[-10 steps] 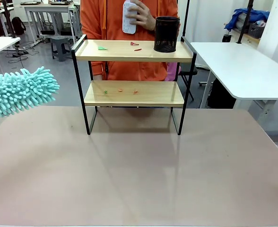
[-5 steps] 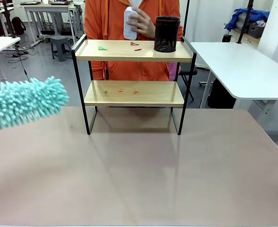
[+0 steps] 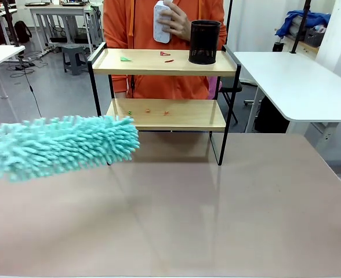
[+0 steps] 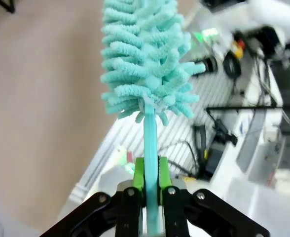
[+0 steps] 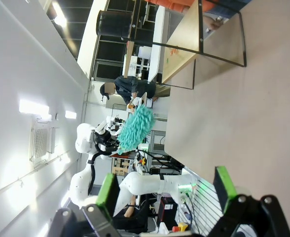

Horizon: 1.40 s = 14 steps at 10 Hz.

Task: Clean the shelf.
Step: Clean the specific tier of the Shelf with the Duster once objects are removed.

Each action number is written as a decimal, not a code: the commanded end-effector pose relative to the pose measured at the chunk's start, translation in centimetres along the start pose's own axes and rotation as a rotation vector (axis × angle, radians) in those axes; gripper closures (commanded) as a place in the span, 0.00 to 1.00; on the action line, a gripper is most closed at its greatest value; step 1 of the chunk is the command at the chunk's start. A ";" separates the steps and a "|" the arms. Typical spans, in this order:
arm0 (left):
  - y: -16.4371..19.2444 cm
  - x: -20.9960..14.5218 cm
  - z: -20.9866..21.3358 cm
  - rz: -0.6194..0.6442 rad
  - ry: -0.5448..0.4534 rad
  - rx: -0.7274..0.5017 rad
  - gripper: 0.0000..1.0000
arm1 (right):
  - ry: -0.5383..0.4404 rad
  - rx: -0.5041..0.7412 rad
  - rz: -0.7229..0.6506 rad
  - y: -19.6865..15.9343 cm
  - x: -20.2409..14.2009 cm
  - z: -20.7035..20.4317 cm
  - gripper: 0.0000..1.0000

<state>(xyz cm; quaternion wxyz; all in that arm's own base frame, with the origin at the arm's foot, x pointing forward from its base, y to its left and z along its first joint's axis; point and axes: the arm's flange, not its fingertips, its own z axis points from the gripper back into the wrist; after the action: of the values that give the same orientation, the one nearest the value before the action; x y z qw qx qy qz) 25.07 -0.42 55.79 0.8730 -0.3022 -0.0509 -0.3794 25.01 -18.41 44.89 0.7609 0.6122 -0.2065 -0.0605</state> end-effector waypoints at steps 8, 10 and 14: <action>0.8 6.1 -3.9 0.124 -0.081 0.035 0.88 | 0.007 0.000 0.026 0.0 0.0 0.1 0.00; 0.6 7.9 -4.5 0.234 -0.190 0.101 0.88 | 0.007 0.000 0.026 0.0 0.0 0.1 0.00; 0.5 10.6 -5.9 0.392 -0.395 0.176 0.88 | 0.007 0.000 0.026 0.0 0.0 0.1 0.00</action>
<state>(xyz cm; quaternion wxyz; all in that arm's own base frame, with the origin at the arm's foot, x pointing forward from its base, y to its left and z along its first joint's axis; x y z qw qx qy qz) 32.46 -8.76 54.84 0.9294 -0.2898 -0.1677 -0.1555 25.02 -18.41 44.89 0.7614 0.6115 -0.2065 -0.0605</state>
